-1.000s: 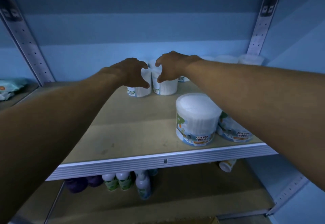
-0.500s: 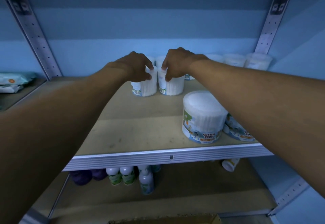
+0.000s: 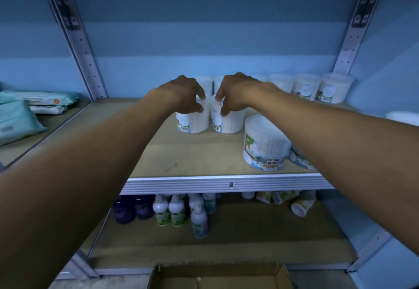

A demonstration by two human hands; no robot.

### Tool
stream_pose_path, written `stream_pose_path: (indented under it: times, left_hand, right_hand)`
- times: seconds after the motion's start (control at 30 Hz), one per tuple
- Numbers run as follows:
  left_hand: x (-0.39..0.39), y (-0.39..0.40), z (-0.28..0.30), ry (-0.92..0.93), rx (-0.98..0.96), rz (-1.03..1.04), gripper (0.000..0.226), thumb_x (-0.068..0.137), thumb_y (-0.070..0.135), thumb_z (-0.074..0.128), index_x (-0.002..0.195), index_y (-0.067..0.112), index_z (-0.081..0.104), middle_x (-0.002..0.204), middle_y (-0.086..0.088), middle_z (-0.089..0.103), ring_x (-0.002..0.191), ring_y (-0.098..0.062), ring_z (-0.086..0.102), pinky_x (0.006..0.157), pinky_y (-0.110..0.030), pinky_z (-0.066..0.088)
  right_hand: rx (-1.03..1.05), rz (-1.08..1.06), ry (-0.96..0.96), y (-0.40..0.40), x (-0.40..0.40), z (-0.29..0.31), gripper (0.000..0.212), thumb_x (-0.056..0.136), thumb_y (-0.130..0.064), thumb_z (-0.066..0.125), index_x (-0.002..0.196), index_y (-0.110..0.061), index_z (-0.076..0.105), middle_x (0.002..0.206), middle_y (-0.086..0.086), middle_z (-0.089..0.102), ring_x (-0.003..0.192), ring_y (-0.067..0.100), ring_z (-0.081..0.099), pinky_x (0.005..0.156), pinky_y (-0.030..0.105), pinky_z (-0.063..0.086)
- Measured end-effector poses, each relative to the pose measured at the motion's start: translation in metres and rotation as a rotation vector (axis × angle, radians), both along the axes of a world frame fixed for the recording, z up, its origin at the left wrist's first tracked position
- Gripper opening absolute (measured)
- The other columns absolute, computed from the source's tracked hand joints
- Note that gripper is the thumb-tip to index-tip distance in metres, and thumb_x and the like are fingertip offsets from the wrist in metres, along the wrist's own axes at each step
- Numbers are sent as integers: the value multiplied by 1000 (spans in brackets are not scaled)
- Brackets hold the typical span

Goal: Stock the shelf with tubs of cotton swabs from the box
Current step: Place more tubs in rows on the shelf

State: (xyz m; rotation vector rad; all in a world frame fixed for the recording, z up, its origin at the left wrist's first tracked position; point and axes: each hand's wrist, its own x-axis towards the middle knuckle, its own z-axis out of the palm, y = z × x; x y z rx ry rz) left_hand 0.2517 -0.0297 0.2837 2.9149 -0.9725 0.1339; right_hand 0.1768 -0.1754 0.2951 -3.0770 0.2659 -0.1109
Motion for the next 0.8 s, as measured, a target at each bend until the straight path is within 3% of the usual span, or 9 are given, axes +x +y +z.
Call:
stream_pose_path:
  times: [0.23, 0.5, 0.67, 0.8]
  left_hand:
    - [-21, 24, -2, -14, 5, -12, 47, 87, 47, 66, 131, 36, 57, 136, 1, 52, 125, -22, 47, 102, -40, 43]
    - [-46, 42, -3, -26, 15, -1, 46, 84, 50, 67, 128, 37, 61, 129, -2, 59, 114, -25, 58, 97, -43, 49]
    - [-58, 50, -1, -26, 22, -3, 46, 84, 51, 66, 128, 37, 60, 130, -1, 58, 116, -24, 57, 96, -42, 48]
    - [-66, 55, 1, -32, 40, -5, 46, 83, 53, 67, 127, 37, 61, 130, -1, 59, 117, -24, 56, 97, -42, 48]
  right_hand:
    - [-32, 89, -9, 13, -25, -4, 46, 81, -36, 78, 124, -21, 69, 128, 2, 60, 120, 23, 54, 95, 42, 52]
    - [13, 142, -33, 24, -52, -6, 53, 80, -44, 78, 130, -31, 66, 131, 2, 61, 125, 25, 52, 88, 35, 48]
    - [32, 163, -62, 27, -64, -10, 57, 77, -51, 79, 131, -36, 65, 137, -3, 59, 126, 25, 52, 99, 41, 49]
    - [36, 180, -89, 29, -71, -12, 55, 75, -56, 78, 126, -38, 68, 134, -3, 60, 124, 25, 51, 97, 41, 48]
